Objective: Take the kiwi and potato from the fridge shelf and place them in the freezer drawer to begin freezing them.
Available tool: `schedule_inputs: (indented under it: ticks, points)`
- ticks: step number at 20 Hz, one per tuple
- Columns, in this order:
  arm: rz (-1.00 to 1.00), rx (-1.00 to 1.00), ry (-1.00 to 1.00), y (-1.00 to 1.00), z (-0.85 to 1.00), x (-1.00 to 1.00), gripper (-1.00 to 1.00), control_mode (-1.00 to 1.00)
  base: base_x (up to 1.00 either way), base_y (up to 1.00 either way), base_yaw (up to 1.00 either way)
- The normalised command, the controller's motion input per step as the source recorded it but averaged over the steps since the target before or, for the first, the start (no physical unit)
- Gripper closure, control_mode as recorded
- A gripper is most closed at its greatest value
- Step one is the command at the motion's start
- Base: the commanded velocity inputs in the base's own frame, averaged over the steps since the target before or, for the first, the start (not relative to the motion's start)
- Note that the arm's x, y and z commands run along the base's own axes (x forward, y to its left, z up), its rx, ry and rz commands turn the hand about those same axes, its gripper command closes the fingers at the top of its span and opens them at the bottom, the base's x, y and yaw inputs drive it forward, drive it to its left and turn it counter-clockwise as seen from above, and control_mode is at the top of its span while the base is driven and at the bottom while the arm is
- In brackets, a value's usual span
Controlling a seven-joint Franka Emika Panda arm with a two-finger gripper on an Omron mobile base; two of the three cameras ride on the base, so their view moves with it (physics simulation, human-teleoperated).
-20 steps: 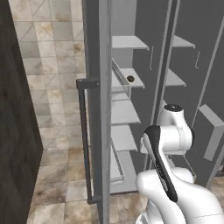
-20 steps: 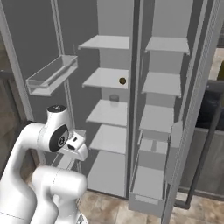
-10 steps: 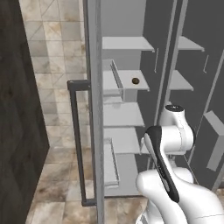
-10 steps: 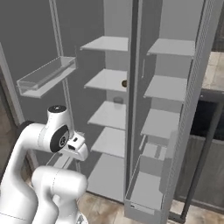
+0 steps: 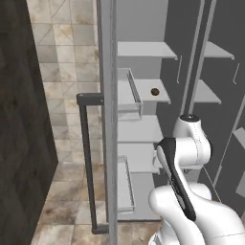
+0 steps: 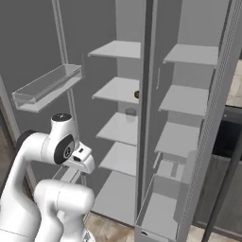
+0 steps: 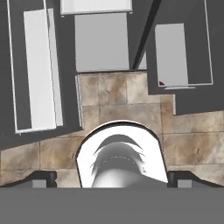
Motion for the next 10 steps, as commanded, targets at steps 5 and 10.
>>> schedule_inputs:
  ticks: [5,10]
  points:
    - [0.00,0.00,0.00,0.00,0.00,0.00,-1.00,1.00,0.42,0.02,0.00]
    - [0.00,0.00,0.00,0.00,0.00,0.00,-1.00,1.00,0.55,0.11,-0.02]
